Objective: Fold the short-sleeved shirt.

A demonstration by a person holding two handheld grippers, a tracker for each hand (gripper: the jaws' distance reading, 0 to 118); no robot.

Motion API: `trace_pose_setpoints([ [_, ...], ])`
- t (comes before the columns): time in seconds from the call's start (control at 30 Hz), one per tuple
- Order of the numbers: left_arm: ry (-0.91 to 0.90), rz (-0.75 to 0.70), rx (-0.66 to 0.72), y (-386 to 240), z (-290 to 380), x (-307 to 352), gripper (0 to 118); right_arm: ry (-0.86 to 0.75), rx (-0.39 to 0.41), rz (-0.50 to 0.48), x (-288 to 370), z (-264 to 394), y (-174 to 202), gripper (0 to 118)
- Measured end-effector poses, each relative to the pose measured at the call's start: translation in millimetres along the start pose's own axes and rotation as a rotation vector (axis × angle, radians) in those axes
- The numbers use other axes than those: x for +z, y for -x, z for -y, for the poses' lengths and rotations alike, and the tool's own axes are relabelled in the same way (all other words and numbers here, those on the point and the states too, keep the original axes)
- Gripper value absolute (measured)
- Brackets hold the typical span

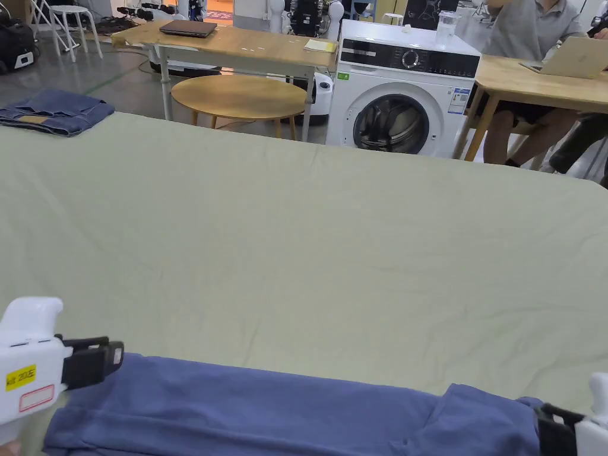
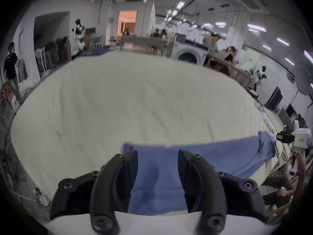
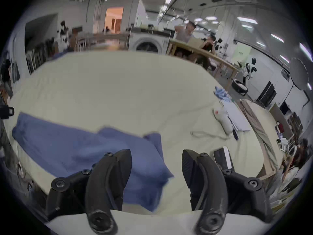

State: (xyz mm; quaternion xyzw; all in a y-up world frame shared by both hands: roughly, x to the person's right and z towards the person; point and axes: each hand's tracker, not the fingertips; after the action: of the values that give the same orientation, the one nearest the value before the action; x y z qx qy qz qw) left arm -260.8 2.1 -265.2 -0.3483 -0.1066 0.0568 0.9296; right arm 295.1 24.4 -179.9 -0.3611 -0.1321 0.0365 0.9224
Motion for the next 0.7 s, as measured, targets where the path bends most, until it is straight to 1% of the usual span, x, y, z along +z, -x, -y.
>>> trace_pose_setpoints([
  [0.03, -0.022, 0.007, -0.008, -6.3, -4.2, -1.1, 48, -0.041, -0.022, 0.013, 1.6, -4.3, 5.2, 64],
  [0.1, -0.109, 0.014, -0.04, -23.5, -11.7, -1.8, 48, -0.192, -0.088, -0.035, 6.9, -9.3, 18.9, 64],
  [0.17, -0.202, -0.021, -0.079, -40.1, -18.0, -1.7, 47, -0.302, -0.11, -0.073, 11.1, -15.5, 36.1, 63],
  [0.2, -0.257, -0.039, -0.103, -49.9, -20.4, 0.0, 47, -0.368, -0.111, -0.091, 14.0, -18.4, 47.0, 62],
  [0.3, -0.388, -0.063, -0.153, -64.8, -25.5, 0.0, 47, -0.505, -0.083, -0.098, 18.3, -26.6, 78.3, 59],
  [0.33, -0.413, -0.074, -0.16, -69.4, -26.9, 0.5, 46, -0.53, -0.07, -0.09, 19.9, -29.1, 86.2, 56],
  [0.37, -0.432, -0.086, -0.173, -74.7, -28.8, 1.1, 45, -0.566, -0.061, -0.096, 21.5, -32.8, 98.3, 46],
  [0.4, -0.454, -0.096, -0.186, -79.3, -30.0, 2.1, 40, -0.582, -0.063, -0.098, 22.9, -35.8, 106.9, 34],
  [0.43, -0.473, -0.107, -0.184, -82.6, -31.7, 2.4, 31, -0.596, -0.08, -0.112, 24.1, -37.3, 111.7, 17],
  [0.47, -0.48, -0.109, -0.175, -84.9, -32.6, 2.9, 12, -0.598, -0.089, -0.114, 25.1, -39.0, 117.1, 0],
  [0.5, -0.492, -0.107, -0.169, -86.0, -33.2, 4.8, 0, -0.633, -0.123, -0.133, 26.2, -40.8, 122.0, 0],
  [0.6, -0.54, -0.1, -0.142, -87.7, -33.7, 13.2, 0, -0.638, -0.122, -0.137, 28.4, -44.9, 133.5, 0],
  [0.7, -0.524, -0.118, -0.109, -81.9, -34.7, 21.2, 0, -0.641, -0.116, -0.139, 27.6, -46.6, 140.9, 0],
])
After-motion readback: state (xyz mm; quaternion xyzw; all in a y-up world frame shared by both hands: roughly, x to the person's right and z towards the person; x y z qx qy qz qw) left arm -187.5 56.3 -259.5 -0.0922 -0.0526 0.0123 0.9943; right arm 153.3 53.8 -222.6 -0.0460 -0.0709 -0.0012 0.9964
